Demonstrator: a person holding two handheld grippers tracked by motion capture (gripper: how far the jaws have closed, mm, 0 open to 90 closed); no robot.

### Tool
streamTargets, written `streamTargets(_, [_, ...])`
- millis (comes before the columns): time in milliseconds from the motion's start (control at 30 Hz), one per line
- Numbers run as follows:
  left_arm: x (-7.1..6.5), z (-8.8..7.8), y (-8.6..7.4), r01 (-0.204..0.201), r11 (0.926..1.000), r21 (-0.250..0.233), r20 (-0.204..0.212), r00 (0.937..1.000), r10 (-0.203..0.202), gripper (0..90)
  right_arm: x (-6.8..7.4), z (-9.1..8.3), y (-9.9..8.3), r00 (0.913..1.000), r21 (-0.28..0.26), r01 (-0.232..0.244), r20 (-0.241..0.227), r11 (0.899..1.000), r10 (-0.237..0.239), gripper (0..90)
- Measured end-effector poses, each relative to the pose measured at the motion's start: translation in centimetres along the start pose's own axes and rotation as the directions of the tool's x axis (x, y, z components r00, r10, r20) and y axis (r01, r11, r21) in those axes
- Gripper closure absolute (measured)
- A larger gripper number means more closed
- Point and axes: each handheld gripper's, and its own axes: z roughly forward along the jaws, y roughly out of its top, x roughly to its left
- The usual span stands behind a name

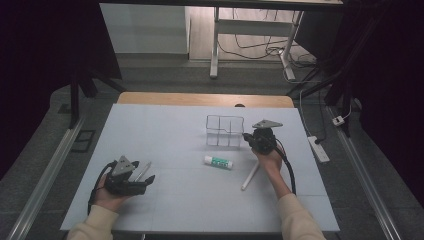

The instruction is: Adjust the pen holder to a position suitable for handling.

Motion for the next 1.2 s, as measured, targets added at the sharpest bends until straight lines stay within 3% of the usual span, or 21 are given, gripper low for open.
streamTargets(533, [0.0, 0.1, 0.0, 0.002, 1.0000, 0.003, 0.001, 1.0000, -0.002, 20.7, -0.1, 0.6, 0.4, 0.9999, -0.014, -0.010, 0.008, 1.000, 0.010, 89.3])
streamTargets(1200, [0.1, 0.1, -0.1, 0.007, 0.9999, 0.008, -0.003, 1.0000, -0.006, 20.7, 1.5, 2.5, 1.7, 0.9997, -0.010, 0.011, -0.020, 1.000, -0.011, 89.2])
